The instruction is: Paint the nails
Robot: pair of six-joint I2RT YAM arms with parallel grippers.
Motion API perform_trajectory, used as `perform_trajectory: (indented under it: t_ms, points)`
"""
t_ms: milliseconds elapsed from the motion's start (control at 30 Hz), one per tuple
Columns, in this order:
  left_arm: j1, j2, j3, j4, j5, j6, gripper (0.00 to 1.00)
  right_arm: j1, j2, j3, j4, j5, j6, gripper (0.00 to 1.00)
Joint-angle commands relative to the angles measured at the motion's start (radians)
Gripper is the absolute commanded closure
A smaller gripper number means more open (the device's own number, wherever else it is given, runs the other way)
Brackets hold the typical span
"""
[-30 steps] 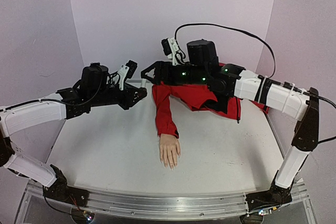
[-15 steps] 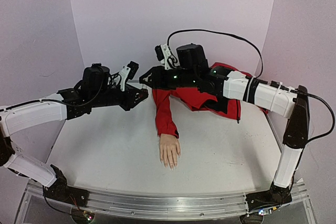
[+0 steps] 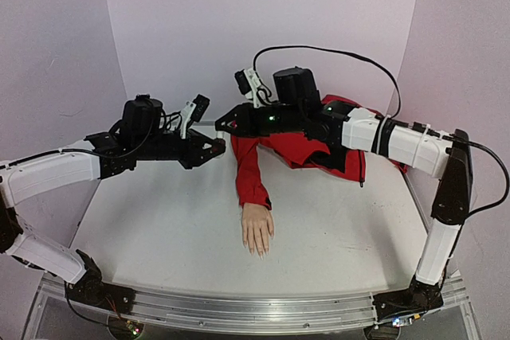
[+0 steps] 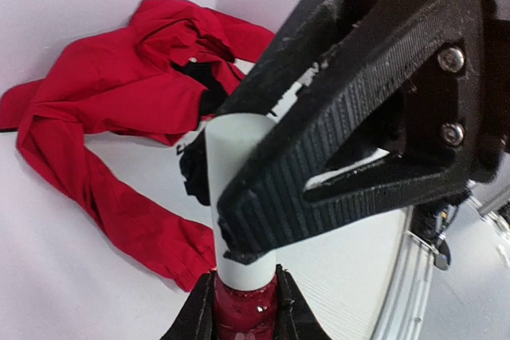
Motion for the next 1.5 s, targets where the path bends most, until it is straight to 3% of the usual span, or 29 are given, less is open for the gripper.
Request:
perform_trajectory:
  t_ms: [0, 67, 100, 200, 567, 600, 667, 833, 900, 967, 1133, 1300, 1367, 1467]
  points:
    - [-0.024, -0.059, 0.069, 0.134, 0.523, 0.057, 1.0, 0.004, -0.093, -0.058, 0.163, -0.595, -0.191, 1.0]
    - [-0.024, -0.063, 0.081, 0.14, 0.692, 0.051, 1.0, 0.007, -0.102, -0.088, 0.212, -0.898, -0.231, 1.0]
    - [-0.024, -0.064, 0.087, 0.141, 0.752, 0.046, 1.0, 0.007, -0.108, -0.099, 0.213, -0.935, -0.229, 1.0]
    - [-0.024, -0.083, 0.08, 0.142, 0.781, 0.038, 1.0, 0.009, -0.14, -0.133, 0.213, -0.927, -0.238, 1.0]
    - [-0.024, -0.078, 0.033, 0.142, 0.572, 0.029, 1.0, 0.009, -0.188, -0.173, 0.209, -0.781, -0.269, 0.99]
    - [-0.024, -0.084, 0.025, 0.142, 0.53, 0.031, 1.0, 0.01, -0.193, -0.177, 0.206, -0.753, -0.273, 0.94]
    - [-0.024, -0.098, 0.008, 0.142, 0.421, 0.027, 1.0, 0.009, -0.203, -0.184, 0.19, -0.658, -0.279, 0.72]
    - [-0.026, -0.151, -0.052, 0.141, 0.174, 0.068, 1.0, 0.01, -0.256, -0.228, 0.153, -0.243, -0.224, 0.31]
    - [-0.027, -0.173, -0.082, 0.142, 0.083, 0.093, 1.0, 0.009, -0.274, -0.252, 0.149, -0.131, -0.157, 0.2]
    - [-0.029, -0.183, -0.096, 0.141, 0.031, 0.123, 1.0, 0.009, -0.279, -0.259, 0.145, -0.114, -0.105, 0.12]
    - [-0.032, -0.174, -0.094, 0.139, -0.06, 0.162, 1.0, 0.01, -0.229, -0.223, 0.097, -0.072, -0.003, 0.09]
    - [-0.065, -0.131, -0.035, 0.139, -0.173, 0.152, 1.0, 0.019, -0.156, -0.129, 0.059, -0.017, 0.031, 0.14]
    - [-0.095, -0.12, -0.032, 0.137, -0.236, 0.152, 1.0, 0.024, -0.129, -0.098, 0.035, 0.036, 0.037, 0.24]
    - [-0.104, -0.124, -0.04, 0.128, -0.26, 0.113, 1.0, 0.037, -0.105, -0.076, 0.026, 0.121, 0.045, 0.28]
